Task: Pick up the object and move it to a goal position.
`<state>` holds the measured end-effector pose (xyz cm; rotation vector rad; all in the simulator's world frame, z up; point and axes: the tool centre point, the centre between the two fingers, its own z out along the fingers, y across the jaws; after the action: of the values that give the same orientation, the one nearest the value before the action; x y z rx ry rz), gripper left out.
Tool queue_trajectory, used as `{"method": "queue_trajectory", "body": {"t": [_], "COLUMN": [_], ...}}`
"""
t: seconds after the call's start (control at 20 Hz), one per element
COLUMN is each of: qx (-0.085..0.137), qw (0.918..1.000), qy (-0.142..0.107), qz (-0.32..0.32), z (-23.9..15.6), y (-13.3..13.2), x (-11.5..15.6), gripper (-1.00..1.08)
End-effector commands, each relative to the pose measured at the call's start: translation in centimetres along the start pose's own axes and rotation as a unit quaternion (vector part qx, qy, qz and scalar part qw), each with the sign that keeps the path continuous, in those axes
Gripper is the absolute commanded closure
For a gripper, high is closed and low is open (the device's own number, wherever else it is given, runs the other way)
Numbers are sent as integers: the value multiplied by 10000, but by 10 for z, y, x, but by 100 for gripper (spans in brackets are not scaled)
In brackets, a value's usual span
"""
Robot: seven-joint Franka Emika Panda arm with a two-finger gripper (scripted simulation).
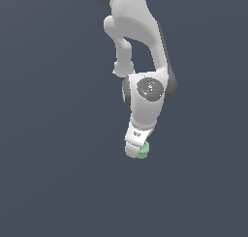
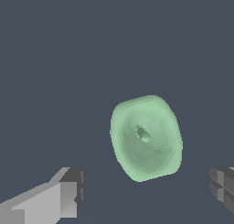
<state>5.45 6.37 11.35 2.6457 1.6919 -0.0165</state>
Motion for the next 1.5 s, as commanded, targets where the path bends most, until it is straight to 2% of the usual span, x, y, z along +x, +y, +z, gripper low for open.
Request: {"method": "queue_trajectory", "body": {"t": [0.0, 0.3, 0.6, 1.0, 1.45], "qx": [-7, -20, -28, -28, -29], "qw": [9994, 9956, 9922, 9917, 9914], "qy": [10, 30, 41, 43, 43], "qz": [-345, -933, -1247, -1285, -1308], "z": [3, 7, 10, 14, 55], "y": [2, 5, 7, 7, 6], "x": [5, 12, 16, 17, 17], "gripper": [-92, -92, -92, -92, -92]}}
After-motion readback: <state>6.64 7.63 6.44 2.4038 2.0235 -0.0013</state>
